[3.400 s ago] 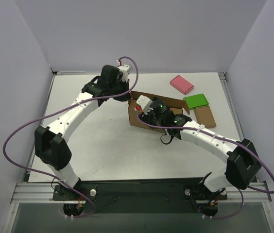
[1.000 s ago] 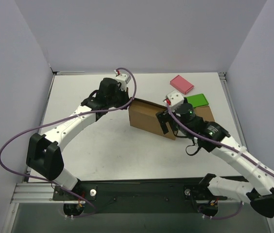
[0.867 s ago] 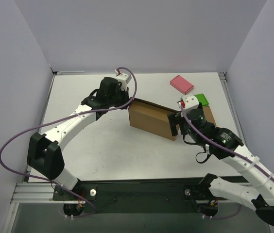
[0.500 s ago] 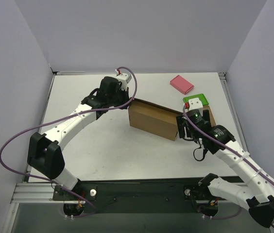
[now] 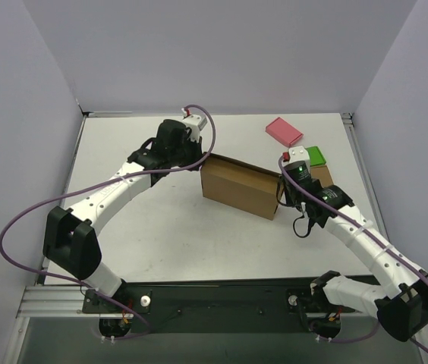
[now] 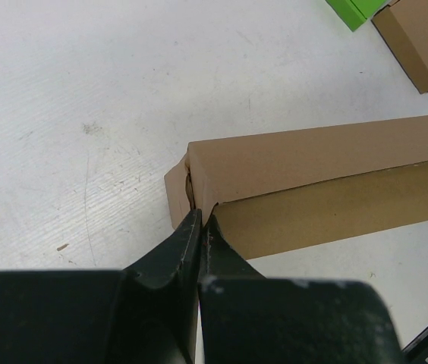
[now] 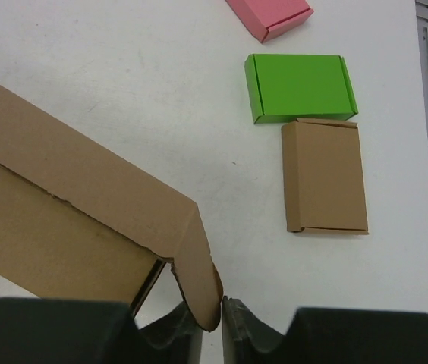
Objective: Fold the paper box
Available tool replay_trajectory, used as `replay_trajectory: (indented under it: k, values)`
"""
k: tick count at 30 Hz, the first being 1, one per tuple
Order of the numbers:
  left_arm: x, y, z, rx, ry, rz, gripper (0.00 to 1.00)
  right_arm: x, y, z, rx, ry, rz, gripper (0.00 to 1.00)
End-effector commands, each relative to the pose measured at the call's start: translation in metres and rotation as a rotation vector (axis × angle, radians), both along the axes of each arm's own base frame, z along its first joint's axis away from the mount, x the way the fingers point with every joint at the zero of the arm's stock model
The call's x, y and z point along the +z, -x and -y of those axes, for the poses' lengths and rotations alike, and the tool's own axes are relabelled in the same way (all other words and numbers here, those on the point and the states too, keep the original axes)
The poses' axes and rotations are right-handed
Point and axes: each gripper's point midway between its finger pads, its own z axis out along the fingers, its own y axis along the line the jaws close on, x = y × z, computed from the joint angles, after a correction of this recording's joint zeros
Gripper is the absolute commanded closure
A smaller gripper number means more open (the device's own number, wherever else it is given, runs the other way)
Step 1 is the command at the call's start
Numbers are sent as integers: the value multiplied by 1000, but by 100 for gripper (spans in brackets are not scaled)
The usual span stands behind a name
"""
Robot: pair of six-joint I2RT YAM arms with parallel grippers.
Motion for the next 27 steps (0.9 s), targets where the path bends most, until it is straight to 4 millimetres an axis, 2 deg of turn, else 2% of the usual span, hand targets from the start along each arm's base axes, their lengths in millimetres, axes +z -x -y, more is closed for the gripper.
replay_trajectory:
  k: [1,3,4,8,9,15,20,22,27]
  values:
    - [-44,28,-9,-51,-135,-154,100,23,-8,-2,-21,-74,61,89]
    - [-45,28,-10,-54,-160,-144,100,30,-10,-6,-11,-115,72,94]
    - [-44,29,-8,-63,-171,-137,100,31,-11,-5,-23,-137,73,99]
    - [-42,32,-4,-90,-231,-108,100,40,-17,-10,-28,-239,70,100]
    - [-42,32,-3,-93,-243,-105,100,40,-16,-18,-5,-283,54,100]
    - [-43,32,-3,-94,-326,-81,100,53,-21,-23,-13,-416,40,100]
    - [-45,29,-8,-76,-369,-76,100,50,-20,-25,-1,-493,-9,100]
    - [-43,28,-9,-72,-381,-66,100,47,-20,-18,-26,-496,-28,100]
    - [-34,26,-13,-68,-407,-48,100,28,-20,-12,-40,-495,-113,100]
